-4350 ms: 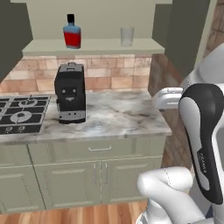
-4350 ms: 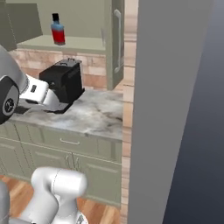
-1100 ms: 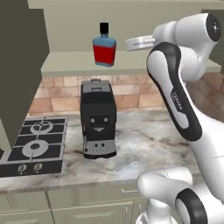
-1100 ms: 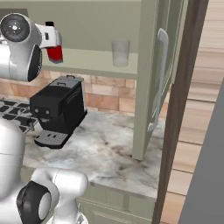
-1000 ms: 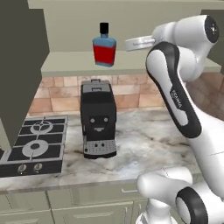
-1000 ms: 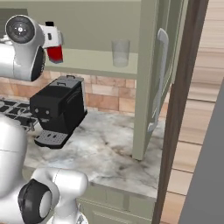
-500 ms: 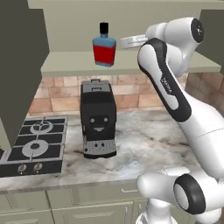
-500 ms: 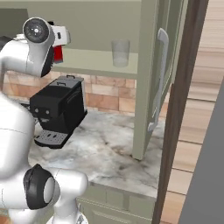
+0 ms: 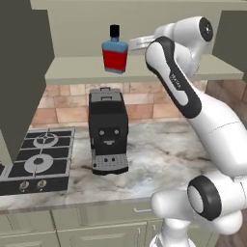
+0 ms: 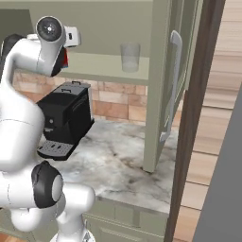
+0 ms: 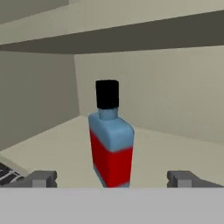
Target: There is a bowl on the dining counter. Grab a lemon wedge from the fridge and place it in the bowl. Then get the liquor bottle and glass cup from the cabinet and place them next to the bowl.
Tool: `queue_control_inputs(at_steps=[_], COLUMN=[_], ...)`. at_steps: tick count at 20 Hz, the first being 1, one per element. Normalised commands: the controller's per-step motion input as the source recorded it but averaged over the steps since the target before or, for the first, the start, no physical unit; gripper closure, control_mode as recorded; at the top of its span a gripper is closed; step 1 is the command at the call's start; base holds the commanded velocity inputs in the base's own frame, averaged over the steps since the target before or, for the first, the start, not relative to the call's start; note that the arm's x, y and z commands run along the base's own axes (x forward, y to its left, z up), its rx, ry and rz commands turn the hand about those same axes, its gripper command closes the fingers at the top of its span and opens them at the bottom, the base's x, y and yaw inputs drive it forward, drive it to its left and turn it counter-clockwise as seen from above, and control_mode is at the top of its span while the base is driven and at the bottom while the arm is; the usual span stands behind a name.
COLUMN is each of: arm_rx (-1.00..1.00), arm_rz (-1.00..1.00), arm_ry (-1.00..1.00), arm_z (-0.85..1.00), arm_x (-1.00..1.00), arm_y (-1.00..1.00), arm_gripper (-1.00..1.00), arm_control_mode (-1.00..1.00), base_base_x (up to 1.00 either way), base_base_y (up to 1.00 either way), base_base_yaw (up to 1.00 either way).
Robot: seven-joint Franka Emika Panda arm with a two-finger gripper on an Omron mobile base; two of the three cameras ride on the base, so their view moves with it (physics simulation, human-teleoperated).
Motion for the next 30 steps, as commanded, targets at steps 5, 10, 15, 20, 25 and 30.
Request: queue_control_inputs(at_steps=[5, 10, 15, 20, 25, 30], arm_rx=[0.0, 0.0, 0.0, 0.0, 0.0, 0.0], arm_rz=[0.02, 0.03, 0.05, 0.06, 0.06, 0.07], arm_ry=[0.09, 0.03, 0.02, 0.04, 0.0, 0.0], arm_z=[0.0, 0.0, -0.06, -0.18, -0.11, -0.07], arm_x=[0.47, 0.25, 0.2, 0.36, 0.37, 0.27], arm_y=[0.01, 0.1, 0.23, 0.16, 0.03, 0.05], arm_gripper=[-1.0, -1.0, -1.0, -1.0, -1.0, -1.0], arm_control_mode=[-1.0, -1.0, -1.0, -1.0, -1.0, -1.0], base_base_x=[0.0, 0.0, 0.0, 0.0, 0.0, 0.0], base_base_y=[0.0, 0.0, 0.0, 0.0, 0.0, 0.0], base_base_yaw=[0.0, 0.0, 0.0, 0.0, 0.0, 0.0])
